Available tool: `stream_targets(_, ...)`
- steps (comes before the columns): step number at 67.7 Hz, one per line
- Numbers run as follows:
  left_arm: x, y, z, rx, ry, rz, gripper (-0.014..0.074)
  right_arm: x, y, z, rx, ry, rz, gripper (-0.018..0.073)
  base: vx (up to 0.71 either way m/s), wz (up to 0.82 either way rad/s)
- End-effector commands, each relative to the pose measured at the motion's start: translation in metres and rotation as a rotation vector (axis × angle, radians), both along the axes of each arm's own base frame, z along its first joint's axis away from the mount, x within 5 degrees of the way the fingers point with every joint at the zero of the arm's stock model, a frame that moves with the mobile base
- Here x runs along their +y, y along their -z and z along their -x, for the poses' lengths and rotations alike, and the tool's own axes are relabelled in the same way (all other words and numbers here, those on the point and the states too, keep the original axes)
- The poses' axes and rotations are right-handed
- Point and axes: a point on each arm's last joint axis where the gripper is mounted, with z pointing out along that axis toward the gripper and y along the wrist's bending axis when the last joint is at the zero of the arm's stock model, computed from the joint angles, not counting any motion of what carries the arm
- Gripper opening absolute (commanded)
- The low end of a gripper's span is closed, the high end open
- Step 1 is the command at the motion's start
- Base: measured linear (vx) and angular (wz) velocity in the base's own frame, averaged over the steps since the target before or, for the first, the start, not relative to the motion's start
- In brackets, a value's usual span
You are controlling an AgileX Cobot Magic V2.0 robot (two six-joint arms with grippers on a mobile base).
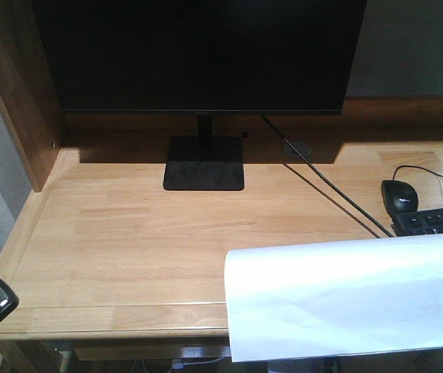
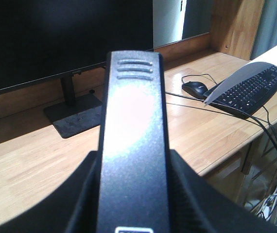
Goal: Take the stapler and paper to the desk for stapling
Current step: 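Drive up to the desk in front of the black monitor, then lower the held stapler onto the desk with the left gripper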
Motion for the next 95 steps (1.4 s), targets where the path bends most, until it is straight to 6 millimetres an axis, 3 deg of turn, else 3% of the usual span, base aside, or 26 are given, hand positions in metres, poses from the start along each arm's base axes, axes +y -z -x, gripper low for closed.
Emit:
stream_targets(1, 0.001, -0.019, -0.002, -0.102, -0.020, 0.095, -0.0006, 0.000, -0.002, 0.002, -0.042, -0.008, -0.011, -0.0002, 0.00, 0.00)
stream_targets(39, 0.001, -0.021, -0.002, -0.110, -0.021, 0.113, -0.0006, 0.000, -0.002, 0.002, -0.042, -0.008, -0.011, -0.0002, 0.00, 0.00)
stream_targets(55, 0.000, -0.034, -0.008, -0.157, -0.047, 0.183, -0.0006, 0.000, -0.002, 0.002, -0.042, -0.008, -0.011, -0.0002, 0.00, 0.00)
stream_targets(65, -0.010, -0.051, -0.032, -0.090, -0.047, 0.140, -0.0006, 0.000, -0.002, 0.002, -0.042, -0.008, -0.011, -0.0002, 0.00, 0.00)
stream_targets(79, -0.031, -0.070, -0.083, -0.044, -0.023, -0.015, -0.0006, 0.000, -0.002, 0.002, -0.042, -0.008, -0.011, -0.0002, 0.00, 0.00)
stream_targets(95, -0.055, -0.064, -0.133, 0.021, 0.039, -0.126, -0.0006, 0.000, -0.002, 0.002, -0.042, -0.008, -0.011, -0.0002, 0.00, 0.00)
